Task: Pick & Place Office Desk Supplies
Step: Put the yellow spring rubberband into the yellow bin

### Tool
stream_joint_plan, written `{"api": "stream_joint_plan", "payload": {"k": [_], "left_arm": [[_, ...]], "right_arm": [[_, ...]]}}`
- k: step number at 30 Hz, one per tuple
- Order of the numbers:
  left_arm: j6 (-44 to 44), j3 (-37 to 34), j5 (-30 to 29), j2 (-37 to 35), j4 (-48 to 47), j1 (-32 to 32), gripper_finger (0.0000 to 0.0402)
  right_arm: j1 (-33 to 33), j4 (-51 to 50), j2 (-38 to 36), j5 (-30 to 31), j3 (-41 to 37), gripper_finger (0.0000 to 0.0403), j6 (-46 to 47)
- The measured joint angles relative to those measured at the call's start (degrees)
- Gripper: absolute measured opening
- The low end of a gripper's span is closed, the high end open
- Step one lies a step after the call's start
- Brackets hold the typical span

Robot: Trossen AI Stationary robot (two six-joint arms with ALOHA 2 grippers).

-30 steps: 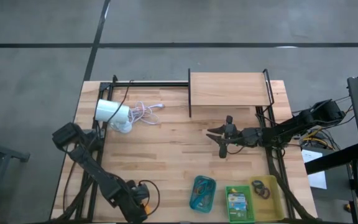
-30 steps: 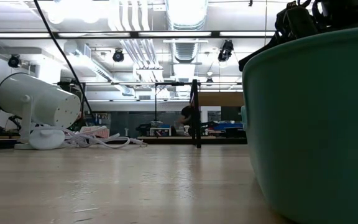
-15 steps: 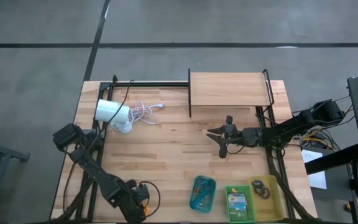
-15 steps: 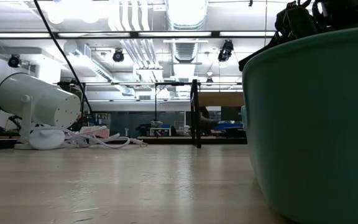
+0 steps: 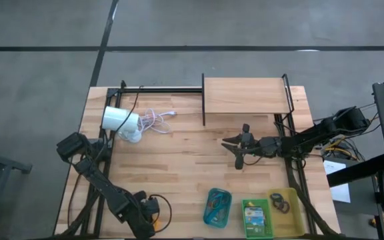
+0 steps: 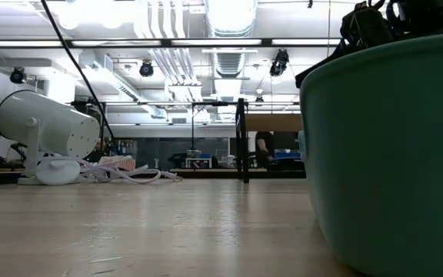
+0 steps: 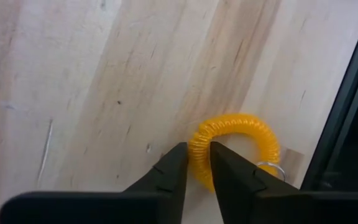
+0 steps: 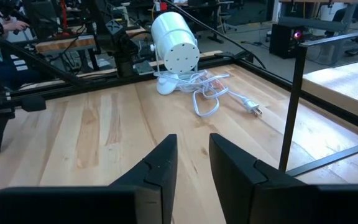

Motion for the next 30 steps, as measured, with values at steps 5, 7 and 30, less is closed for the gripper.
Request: {"api": "stream_joint_plan", "payload": {"k": [5, 7, 30], "left_arm": [[0.0, 0.0, -0.1, 0.0, -0.2, 0.0, 0.0052], [0.0, 0.0, -0.3, 0.0, -0.1, 0.0, 0.0041], [3.0, 0.7, -17.1, -3.2, -0.8, 4.8, 0.0029]], "right_arm": [[0.0, 0.0, 0.0, 0.0, 0.0, 0.0091, 0.0], [0.0, 0.0, 0.0, 0.0, 0.0, 0.0087, 0.0], [0.0, 0.0, 0.0, 0.0, 0.0, 0.0083, 0.0]]}}
